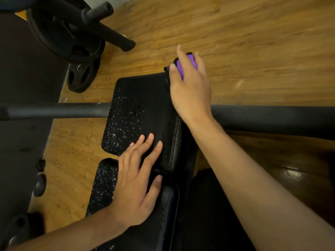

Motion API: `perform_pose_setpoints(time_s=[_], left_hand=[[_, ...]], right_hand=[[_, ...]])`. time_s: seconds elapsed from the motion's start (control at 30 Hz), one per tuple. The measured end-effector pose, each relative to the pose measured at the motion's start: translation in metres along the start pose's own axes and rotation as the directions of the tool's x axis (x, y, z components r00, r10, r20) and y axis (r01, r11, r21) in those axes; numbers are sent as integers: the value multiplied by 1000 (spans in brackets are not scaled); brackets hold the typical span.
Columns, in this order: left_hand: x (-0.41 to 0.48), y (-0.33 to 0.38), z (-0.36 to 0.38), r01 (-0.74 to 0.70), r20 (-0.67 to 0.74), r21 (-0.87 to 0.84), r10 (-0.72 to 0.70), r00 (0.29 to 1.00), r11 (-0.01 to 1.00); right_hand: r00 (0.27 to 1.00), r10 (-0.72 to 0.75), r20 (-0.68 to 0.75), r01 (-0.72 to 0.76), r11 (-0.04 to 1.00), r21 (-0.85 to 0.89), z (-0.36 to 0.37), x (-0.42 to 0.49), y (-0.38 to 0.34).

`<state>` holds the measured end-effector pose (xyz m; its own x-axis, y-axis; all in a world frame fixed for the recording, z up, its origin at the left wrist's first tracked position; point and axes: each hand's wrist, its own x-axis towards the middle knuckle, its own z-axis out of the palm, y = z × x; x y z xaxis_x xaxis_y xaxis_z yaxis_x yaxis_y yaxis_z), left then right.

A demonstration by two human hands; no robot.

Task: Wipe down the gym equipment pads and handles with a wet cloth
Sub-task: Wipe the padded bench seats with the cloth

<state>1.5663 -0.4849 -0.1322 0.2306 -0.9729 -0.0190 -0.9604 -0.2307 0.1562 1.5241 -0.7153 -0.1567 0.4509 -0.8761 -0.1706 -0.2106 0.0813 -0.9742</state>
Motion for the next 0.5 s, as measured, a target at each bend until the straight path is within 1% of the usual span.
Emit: perform_pose_setpoints(time_s=[0.03,0.1,0.17,0.23,0.3,0.37,0.43,0.5], left_hand=[[0,0,0,-1,-1,-3,1,1000,1000],[0,0,0,6,-1,1,-6,1000,1000],[-2,0,0,10,-2,0,-10,1000,1000],[-2,0,0,12,-5,4,-12,1000,1000],[-3,1,1,22,-5,-7,-22,1000,1000],[-3,1,2,24,-10,-28,-24,1000,999],[-2,2,2,22,-10,-24,-22,1000,999],[0,3,2,14,-4,-9,-14,1000,1000]], right_hand=[[1000,4,0,-4,1000,0,0,5,0],[998,-28,-52,29,1000,2,2,-1,2],[992,-63,-106,65,998,15,8,-30,9],[989,-61,-133,65,998,26,17,-77,17],[992,-42,-119,44,999,9,26,-127,21],[997,-3,-73,6,999,33,29,-155,19],[998,0,-55,4,998,64,25,-139,19],[998,17,-56,-10,992,124,16,-92,19]])
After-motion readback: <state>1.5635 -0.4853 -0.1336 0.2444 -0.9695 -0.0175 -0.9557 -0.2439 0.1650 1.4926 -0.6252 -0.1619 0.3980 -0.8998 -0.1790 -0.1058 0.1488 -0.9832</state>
